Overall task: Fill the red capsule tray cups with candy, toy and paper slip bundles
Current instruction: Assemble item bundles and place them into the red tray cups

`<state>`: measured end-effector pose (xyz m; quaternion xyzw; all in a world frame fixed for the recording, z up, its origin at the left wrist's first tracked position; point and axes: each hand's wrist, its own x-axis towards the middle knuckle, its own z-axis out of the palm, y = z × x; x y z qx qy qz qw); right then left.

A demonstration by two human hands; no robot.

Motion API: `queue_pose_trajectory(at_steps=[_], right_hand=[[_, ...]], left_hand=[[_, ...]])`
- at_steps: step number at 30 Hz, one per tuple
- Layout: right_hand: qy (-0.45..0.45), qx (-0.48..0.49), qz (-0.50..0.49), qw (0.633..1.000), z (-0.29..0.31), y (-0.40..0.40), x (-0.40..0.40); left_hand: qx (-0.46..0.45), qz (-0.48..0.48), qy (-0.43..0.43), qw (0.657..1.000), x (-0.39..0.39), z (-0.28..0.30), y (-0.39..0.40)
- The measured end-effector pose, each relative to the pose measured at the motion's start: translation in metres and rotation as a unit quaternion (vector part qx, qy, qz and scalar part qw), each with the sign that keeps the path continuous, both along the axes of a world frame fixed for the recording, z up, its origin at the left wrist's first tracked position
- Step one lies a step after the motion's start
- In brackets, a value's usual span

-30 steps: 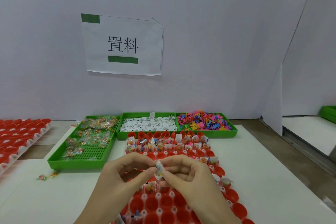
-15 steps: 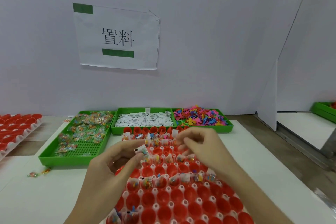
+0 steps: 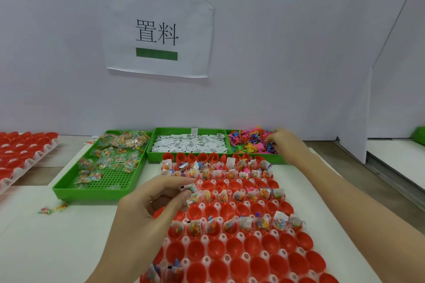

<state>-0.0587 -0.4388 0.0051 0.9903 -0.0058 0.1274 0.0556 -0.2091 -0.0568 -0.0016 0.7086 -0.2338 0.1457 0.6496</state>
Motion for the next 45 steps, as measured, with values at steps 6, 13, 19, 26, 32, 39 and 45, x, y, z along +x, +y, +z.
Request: queue_pose_trajectory(at_steps=[6,13,19,26,32,39,45], right_hand=[[-0.038,-0.016,-0.005,0.999,-0.001,0.001,0.002],[-0.186,0.218,-0.008,0.958,-0.002,0.012,-0.014],[-0.152,0.403,0.068,0.9,0.017,0.082,-0.073],[-0.019,0.536,0.177,0.825,0.01,0.174,-0.161],[0.001,0.548,0.161,0.821,0.001,0.185,-0.18],[0.052,0.564,0.175,0.806,-0.003,0.183,-0.189],[0.087,0.553,0.191,0.806,0.003,0.181,-0.197]], left_hand=[[0.005,0.0,0.009,1.0,0.001,0.0,0.002],[0.045,0.007,0.027,0.999,0.004,-0.001,0.006],[0.064,-0.009,0.065,0.996,0.008,0.001,0.011],[0.072,-0.073,0.085,0.991,0.006,0.003,0.012],[0.073,-0.069,0.067,0.993,0.005,0.001,0.01],[0.084,-0.055,0.052,0.994,0.002,-0.003,0.007],[0.137,-0.077,0.038,0.987,-0.001,0.002,0.008]])
